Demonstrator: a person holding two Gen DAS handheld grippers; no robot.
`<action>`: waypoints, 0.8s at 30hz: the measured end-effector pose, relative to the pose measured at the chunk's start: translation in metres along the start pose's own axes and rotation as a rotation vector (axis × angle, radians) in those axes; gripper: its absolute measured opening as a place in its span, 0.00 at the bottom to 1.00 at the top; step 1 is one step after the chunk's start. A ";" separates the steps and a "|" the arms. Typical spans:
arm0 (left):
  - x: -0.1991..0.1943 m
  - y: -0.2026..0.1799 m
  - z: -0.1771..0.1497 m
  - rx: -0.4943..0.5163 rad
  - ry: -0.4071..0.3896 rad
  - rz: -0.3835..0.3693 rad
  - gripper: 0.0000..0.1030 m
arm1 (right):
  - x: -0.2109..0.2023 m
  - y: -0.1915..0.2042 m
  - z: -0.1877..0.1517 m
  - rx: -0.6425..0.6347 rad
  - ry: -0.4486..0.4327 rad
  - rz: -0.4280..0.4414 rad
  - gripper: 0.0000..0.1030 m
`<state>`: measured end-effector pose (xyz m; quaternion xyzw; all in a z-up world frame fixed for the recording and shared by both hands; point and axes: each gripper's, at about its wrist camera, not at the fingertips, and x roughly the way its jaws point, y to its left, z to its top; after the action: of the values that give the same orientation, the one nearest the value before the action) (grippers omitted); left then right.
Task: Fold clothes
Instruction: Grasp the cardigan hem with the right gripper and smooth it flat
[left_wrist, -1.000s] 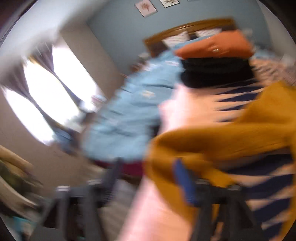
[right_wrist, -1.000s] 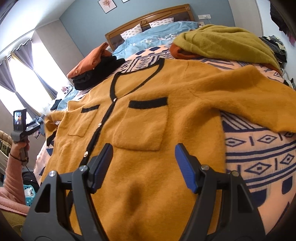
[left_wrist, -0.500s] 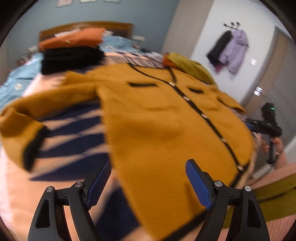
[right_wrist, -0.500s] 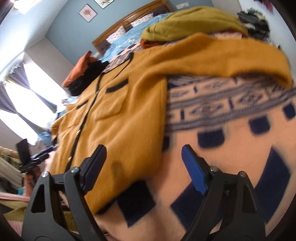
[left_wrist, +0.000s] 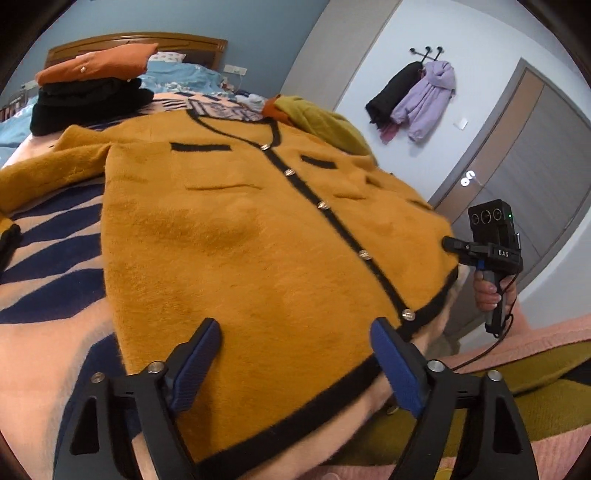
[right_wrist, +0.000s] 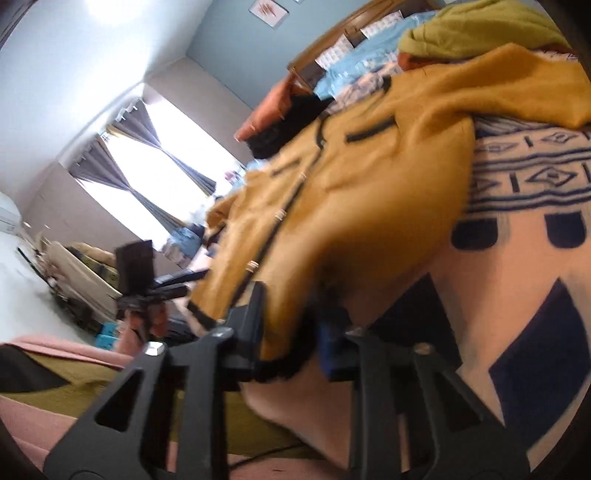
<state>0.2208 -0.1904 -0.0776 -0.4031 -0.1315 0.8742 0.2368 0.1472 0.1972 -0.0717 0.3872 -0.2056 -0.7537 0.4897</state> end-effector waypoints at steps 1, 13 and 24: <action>-0.004 -0.001 0.000 -0.002 -0.012 -0.005 0.81 | -0.010 0.006 0.002 -0.013 -0.033 0.016 0.26; -0.010 -0.004 -0.004 0.037 -0.009 0.121 0.82 | -0.031 -0.014 -0.009 0.011 -0.053 -0.351 0.55; -0.003 -0.023 0.011 0.071 -0.051 0.147 0.83 | -0.017 -0.008 -0.002 -0.070 0.011 -0.393 0.13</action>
<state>0.2212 -0.1732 -0.0586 -0.3805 -0.0764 0.9033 0.1828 0.1473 0.2161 -0.0718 0.4066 -0.0970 -0.8393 0.3476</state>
